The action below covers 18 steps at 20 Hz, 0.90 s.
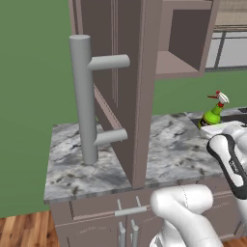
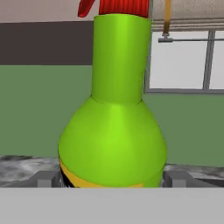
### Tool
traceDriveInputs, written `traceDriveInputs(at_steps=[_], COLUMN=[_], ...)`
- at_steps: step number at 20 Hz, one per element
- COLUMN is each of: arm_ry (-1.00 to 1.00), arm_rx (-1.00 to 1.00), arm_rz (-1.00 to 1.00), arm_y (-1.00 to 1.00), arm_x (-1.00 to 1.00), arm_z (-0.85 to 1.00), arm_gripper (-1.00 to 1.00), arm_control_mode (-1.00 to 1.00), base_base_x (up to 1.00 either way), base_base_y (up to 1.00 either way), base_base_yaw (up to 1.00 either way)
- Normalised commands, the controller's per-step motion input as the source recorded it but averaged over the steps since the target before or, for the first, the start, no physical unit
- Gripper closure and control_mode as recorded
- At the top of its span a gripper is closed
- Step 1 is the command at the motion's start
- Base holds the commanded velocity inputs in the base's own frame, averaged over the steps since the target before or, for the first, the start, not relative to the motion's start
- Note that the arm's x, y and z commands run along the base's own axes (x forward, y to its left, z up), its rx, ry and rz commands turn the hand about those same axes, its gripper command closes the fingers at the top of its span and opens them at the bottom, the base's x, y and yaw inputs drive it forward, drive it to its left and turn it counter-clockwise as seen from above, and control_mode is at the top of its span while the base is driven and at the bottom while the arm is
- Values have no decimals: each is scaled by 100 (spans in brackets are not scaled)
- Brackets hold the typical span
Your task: Locate and retrieve the soap dispenser and spray from the cabinet. Place them next to the sink.
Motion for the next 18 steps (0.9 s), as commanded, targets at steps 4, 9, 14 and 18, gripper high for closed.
traceDriveInputs(at_steps=[4, 9, 14, 18], arm_ry=[0, 0, 4, 1], arm_rx=[0, -7, -16, -12], arm_rz=[7, 6, 7, 7], arm_y=[0, -6, -14, -24], arm_x=[8, 21, 36, 29], arm_z=[-1, -6, -13, -19], arm_gripper=[100, 100, 100, 100], arm_control_mode=[-100, -100, -100, -100], base_base_x=[0, 0, 0, 0], base_base_y=[0, 0, 0, 0], base_base_yaw=[0, 0, 0, 0])
